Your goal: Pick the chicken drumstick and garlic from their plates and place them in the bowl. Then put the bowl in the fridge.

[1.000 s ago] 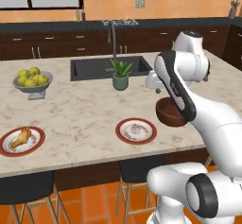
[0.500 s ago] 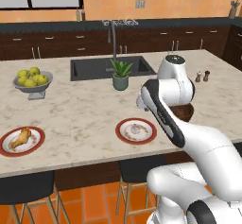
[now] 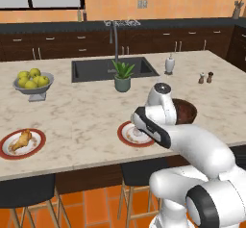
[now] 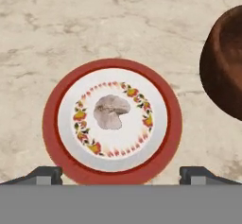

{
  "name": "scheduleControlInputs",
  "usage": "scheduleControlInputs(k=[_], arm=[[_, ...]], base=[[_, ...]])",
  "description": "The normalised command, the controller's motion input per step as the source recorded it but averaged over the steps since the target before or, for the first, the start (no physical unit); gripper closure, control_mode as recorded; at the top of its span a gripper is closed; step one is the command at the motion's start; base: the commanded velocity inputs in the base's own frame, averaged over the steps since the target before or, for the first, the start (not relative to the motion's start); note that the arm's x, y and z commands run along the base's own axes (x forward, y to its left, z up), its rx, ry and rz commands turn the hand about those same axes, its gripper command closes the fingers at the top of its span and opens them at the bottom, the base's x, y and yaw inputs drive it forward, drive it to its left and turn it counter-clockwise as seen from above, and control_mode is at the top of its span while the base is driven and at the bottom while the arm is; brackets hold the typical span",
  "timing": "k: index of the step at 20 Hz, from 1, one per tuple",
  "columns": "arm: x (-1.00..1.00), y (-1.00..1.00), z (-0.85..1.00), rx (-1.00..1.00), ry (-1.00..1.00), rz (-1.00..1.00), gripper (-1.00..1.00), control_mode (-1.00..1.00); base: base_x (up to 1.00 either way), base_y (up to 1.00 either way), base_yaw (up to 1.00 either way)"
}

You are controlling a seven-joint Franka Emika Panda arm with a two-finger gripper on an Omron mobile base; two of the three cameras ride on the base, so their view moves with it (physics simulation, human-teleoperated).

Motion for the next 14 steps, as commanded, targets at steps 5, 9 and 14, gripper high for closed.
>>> scheduleControlInputs(k=[5,9,14], arm=[[0.68,0.24,-0.65,-0.02,0.0,0.0,-1.0,-1.0],[0.15,0.14,-0.44,0.0,0.0,0.0,-1.0,-1.0],[0.06,0.02,-0.33,0.0,0.04,0.0,-1.0,-1.0]], base=[[0.0,0.0,0.0],[0.0,0.0,0.0],[0.0,0.0,0.0]])
